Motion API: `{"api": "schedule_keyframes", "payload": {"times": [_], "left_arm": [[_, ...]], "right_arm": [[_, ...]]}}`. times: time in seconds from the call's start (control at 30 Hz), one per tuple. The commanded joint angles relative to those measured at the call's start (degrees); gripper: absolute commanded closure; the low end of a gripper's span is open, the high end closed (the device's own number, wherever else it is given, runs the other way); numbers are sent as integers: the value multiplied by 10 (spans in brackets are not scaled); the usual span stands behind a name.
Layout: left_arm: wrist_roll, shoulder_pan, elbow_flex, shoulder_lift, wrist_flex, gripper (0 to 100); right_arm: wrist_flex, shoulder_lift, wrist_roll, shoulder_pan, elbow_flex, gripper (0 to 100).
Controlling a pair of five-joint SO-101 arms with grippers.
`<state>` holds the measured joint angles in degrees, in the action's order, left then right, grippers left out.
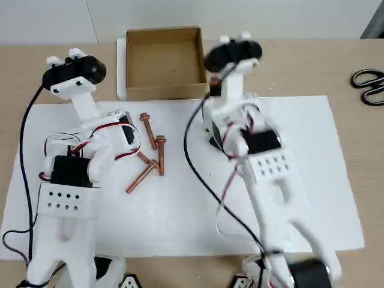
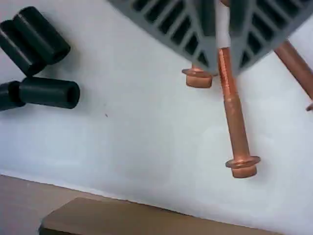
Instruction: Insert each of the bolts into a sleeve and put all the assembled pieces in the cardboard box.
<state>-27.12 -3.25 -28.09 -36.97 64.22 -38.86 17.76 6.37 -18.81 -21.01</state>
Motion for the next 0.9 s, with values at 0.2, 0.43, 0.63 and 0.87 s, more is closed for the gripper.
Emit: {"api": "schedule_keyframes", "payload": {"times": [0.2, 0.43, 0.63, 0.87], "left_arm": [[-4, 1, 24, -1, 4, 994], [-2, 2, 28, -1, 31, 994], [-2, 2, 34, -2, 48, 994], [-2, 2, 58, -1, 48, 994]], "right_arm": [[98, -218, 7, 2, 250, 995], [127, -374, 6, 2, 407, 995], [130, -506, 4, 2, 542, 995], [130, -666, 4, 2, 694, 995]]}}
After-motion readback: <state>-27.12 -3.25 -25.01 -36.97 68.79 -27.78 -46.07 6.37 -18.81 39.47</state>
